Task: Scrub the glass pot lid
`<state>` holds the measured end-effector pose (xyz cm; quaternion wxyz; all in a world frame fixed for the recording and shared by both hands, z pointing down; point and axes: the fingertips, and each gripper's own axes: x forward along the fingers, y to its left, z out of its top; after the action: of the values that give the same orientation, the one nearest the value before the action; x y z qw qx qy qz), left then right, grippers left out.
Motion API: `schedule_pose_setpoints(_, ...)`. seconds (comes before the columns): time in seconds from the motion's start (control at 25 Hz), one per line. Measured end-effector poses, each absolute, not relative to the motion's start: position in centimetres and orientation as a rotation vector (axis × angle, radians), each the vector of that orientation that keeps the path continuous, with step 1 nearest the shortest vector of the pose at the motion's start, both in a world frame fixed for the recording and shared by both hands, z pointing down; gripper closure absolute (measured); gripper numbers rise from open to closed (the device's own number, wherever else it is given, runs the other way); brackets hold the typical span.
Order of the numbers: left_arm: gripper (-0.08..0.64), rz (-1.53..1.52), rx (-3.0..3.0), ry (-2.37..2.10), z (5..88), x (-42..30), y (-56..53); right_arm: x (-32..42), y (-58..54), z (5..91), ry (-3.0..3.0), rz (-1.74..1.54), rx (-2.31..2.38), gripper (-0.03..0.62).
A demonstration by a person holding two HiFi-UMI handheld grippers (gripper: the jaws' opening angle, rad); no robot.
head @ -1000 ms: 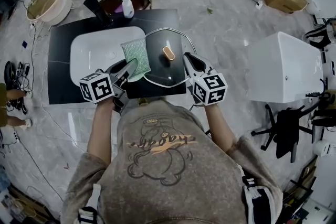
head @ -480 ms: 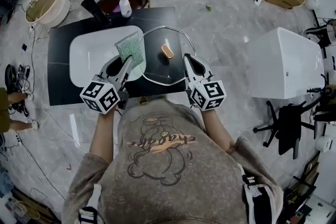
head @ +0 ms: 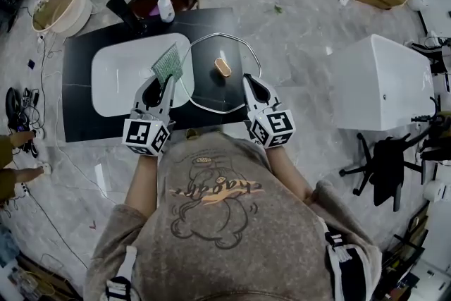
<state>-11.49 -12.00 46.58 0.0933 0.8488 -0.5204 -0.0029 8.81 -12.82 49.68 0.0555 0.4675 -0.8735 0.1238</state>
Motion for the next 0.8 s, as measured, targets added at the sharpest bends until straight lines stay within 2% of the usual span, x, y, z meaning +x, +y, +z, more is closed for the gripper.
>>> schedule_pose_setpoints(0.8,0.476,-0.003,2.466,-1.565,47.26,-11.39,-11.53,8.82,-12.91,49.73,-2.669,0.367,1.446,0.566)
